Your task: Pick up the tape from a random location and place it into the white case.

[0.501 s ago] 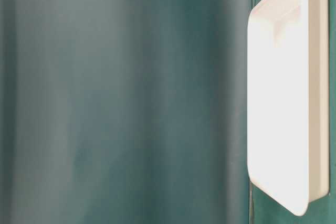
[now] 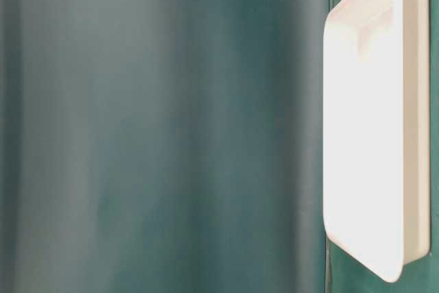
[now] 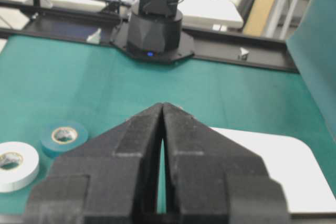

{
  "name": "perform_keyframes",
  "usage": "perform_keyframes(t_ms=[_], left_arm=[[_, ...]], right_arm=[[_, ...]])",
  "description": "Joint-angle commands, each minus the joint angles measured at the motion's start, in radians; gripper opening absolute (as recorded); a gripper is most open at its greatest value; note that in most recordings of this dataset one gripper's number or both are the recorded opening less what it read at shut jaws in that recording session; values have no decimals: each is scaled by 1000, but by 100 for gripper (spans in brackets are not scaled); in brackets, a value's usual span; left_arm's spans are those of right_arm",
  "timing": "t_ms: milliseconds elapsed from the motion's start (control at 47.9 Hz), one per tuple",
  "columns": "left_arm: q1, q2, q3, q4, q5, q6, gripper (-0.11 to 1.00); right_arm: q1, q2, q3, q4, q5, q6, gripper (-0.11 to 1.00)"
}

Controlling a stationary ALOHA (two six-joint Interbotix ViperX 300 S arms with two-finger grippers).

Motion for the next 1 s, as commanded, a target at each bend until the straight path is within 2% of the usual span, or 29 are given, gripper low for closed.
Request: perform_keyframes(t_ms=[0,104,167,251,439,501,606,982], left_arm=[[3,8,-26,0,-5,2,1],[3,9,-26,0,-3,2,4],[3,9,-26,0,-3,3,14],[3,9,-26,0,-3,-2,34],[3,14,-26,-2,6,-3,87],[3,14,-26,-2,12,-3,96],[3,14,-26,-2,17,-3,93],[3,14,-28,-3,18,-5,94]], right_arm=[[-2,6,-34,3,9,2,0],[-2,6,-35,3,12,2,1],[-2,6,-37,3,14,5,5],[-5,8,-35,6,17,18,26],[-8,15,-37,6,17,31,81],[-8,15,-37,6,17,32,90],[-8,15,-38,6,17,32,93],[-8,26,-38,6,23,31,93]])
